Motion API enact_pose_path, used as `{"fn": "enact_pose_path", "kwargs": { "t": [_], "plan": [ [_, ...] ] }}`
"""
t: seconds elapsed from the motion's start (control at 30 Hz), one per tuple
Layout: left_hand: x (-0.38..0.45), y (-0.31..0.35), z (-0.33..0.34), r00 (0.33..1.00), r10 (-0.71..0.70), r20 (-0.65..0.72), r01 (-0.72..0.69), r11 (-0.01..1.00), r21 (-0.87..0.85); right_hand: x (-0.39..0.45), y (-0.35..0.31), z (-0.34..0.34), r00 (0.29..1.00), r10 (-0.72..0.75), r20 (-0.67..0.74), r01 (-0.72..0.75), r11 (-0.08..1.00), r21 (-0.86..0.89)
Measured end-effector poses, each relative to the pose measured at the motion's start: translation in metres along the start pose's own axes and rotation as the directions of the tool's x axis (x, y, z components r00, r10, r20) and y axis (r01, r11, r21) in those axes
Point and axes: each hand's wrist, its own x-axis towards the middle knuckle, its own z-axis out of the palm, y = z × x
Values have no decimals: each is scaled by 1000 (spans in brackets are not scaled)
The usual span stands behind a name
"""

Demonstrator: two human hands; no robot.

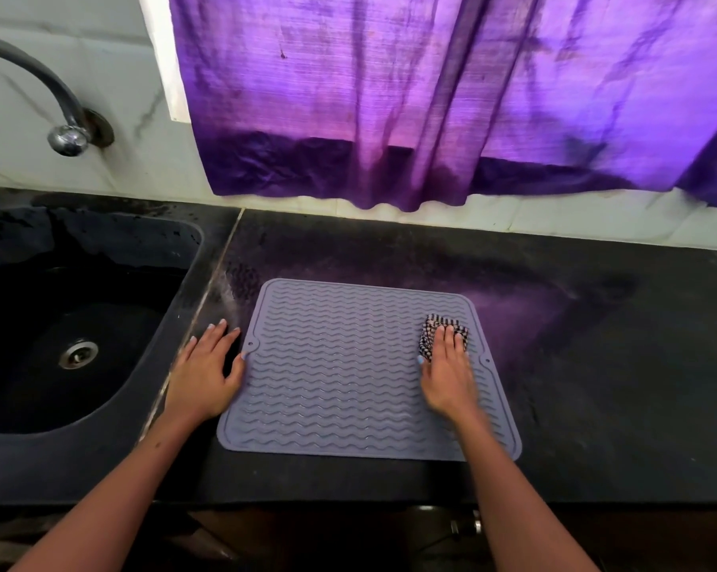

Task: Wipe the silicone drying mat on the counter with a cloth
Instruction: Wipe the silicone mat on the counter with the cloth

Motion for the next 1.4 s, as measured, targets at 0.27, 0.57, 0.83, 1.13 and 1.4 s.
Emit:
{"fn": "enact_pose_path", "kwargs": {
  "t": [0.27, 0.57, 0.83, 1.13, 1.4],
  "plan": [
    [-1, 2, -1, 1000, 2, 0, -2, 1000, -5, 8, 5, -10, 999, 16, -48, 2, 931, 366],
    [0, 0, -2, 1000, 1, 10, -1, 1000, -24, 34, 4, -27, 972, 132, -196, -68, 951, 301],
    [1, -6, 3, 1000, 16, 0, -16, 1000, -7, 43, 10, -7, 993, 97, -70, -96, 995, 13],
    [1, -4, -1, 1000, 11, 15, -11, 1000, 3, 46, 21, -36, 986, 146, -75, -92, 871, 482],
    [1, -3, -2, 1000, 12, 11, -12, 1000, 5, -5, 31, -19, 977, 111, -180, -98, 992, 79]
  ]
}}
